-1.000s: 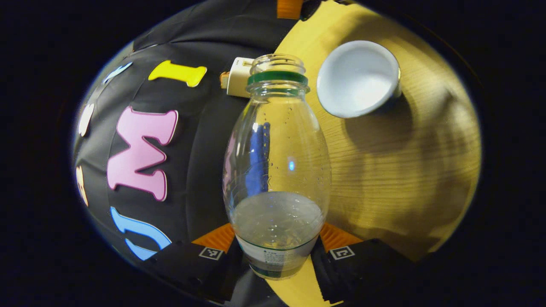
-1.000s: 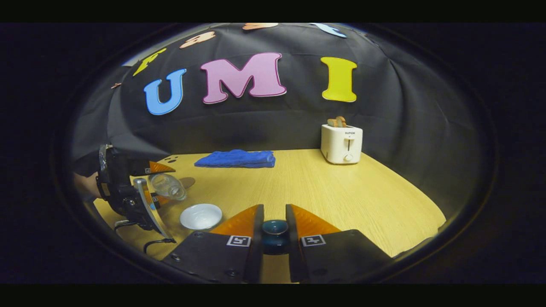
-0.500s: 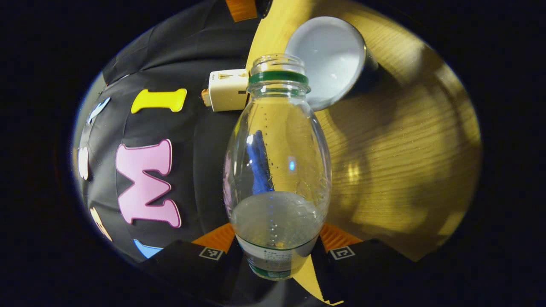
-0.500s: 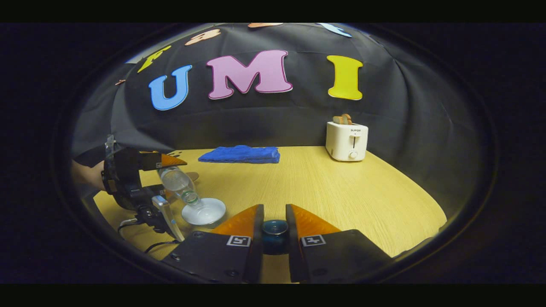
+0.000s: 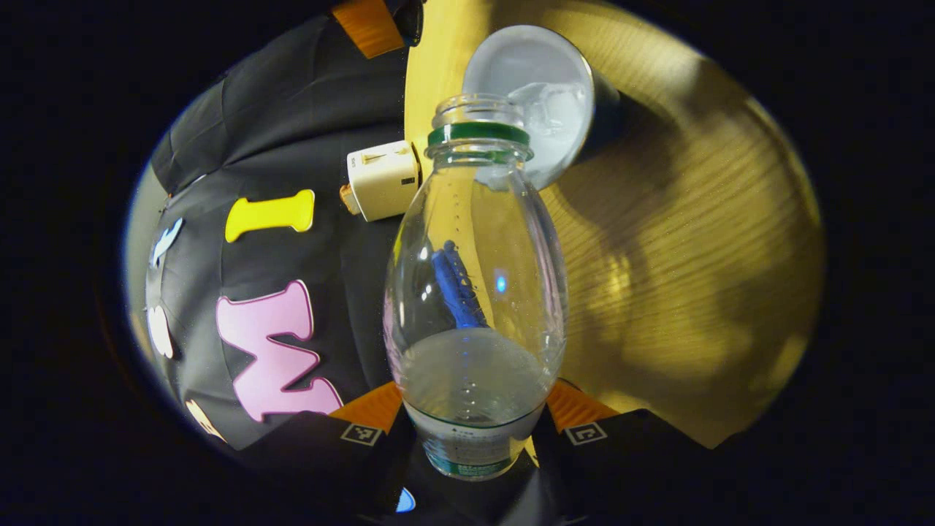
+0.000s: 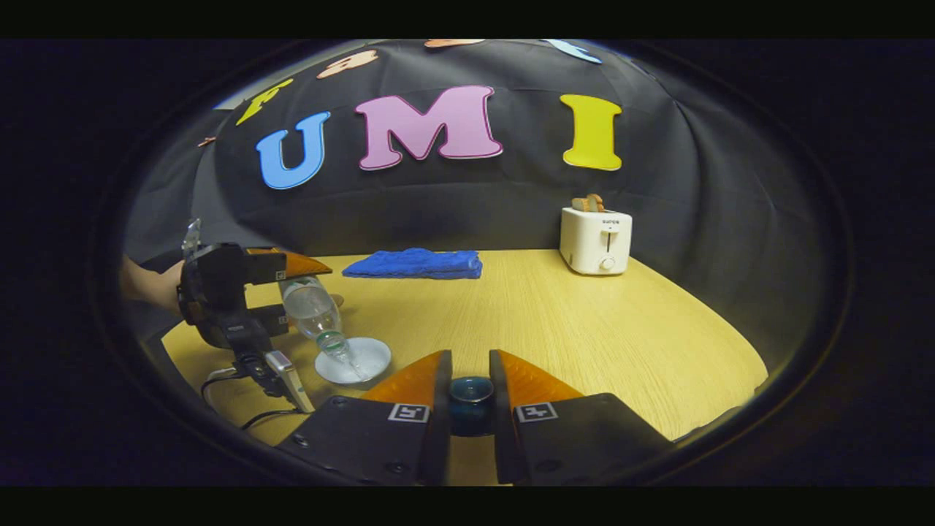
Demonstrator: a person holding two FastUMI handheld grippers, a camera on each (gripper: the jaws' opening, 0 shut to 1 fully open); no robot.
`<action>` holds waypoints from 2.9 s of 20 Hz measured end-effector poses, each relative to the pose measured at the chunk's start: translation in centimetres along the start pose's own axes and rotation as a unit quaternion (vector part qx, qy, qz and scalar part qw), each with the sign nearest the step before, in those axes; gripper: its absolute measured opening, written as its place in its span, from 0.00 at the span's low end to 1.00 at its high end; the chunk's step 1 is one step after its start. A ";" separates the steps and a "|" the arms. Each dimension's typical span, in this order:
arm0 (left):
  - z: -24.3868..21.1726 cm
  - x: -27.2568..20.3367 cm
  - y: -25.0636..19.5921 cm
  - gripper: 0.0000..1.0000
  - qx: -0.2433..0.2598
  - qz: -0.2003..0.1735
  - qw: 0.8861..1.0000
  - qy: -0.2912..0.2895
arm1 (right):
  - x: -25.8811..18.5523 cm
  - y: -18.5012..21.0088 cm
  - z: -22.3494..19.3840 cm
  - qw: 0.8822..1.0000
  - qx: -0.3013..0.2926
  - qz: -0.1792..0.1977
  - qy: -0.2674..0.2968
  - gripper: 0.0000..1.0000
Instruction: Open the teacup lid with one hand, grasp the water bottle and pour water into the teacup with the other hand; after pouring, place the water bottle on the coaster and then close the teacup lid.
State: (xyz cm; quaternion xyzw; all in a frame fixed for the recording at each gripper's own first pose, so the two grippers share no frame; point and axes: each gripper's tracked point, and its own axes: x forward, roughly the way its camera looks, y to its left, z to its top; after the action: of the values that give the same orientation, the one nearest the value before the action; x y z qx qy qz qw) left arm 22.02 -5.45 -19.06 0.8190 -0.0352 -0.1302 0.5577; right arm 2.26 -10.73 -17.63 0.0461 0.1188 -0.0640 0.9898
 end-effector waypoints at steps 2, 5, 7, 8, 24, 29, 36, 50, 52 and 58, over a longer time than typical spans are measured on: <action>0.1 -0.1 0.3 0.75 0.009 0.005 1.000 -0.002 | 0.1 0.1 -0.2 1.000 0.003 0.002 0.002 0.33; 0.5 -0.2 0.8 0.76 0.023 0.015 1.000 -0.008 | 0.1 0.4 -0.3 1.000 0.003 0.006 0.003 0.28; 0.7 -0.3 1.0 0.75 0.032 0.020 0.999 -0.014 | -0.1 0.4 -0.3 1.000 0.001 0.007 0.003 0.28; 0.8 -0.2 1.2 0.75 0.039 0.021 0.999 -0.018 | -0.2 0.4 -0.3 1.000 0.000 0.008 0.003 0.28; 2.2 0.8 4.0 0.75 0.128 0.046 0.988 -0.072 | -0.5 0.4 0.0 1.000 0.003 0.014 0.003 0.28; 2.2 1.0 4.3 0.75 0.136 0.050 0.987 -0.074 | -0.2 0.0 0.3 1.000 0.006 0.010 0.004 0.28; 2.2 1.1 4.6 0.75 0.142 0.057 0.985 -0.078 | 0.2 0.2 0.7 1.000 0.006 0.010 0.001 0.28; 0.2 0.8 5.6 0.75 0.061 0.075 0.993 -0.061 | 0.5 0.4 2.5 1.000 0.001 0.003 0.000 0.23; -1.4 0.2 6.0 0.75 0.004 0.072 0.996 -0.045 | 0.5 0.4 3.7 1.000 -0.009 0.004 -0.001 0.30; -6.3 -1.9 6.4 0.75 -0.269 0.037 0.962 0.016 | 0.8 1.2 8.4 0.999 -0.034 0.014 -0.012 0.23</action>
State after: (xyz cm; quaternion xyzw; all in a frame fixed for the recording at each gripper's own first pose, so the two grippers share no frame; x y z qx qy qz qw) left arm 22.31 -1.72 -10.67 0.6387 -0.0200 -0.1012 0.7625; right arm 5.13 -10.55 -9.60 0.0133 0.1086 -0.0462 0.9929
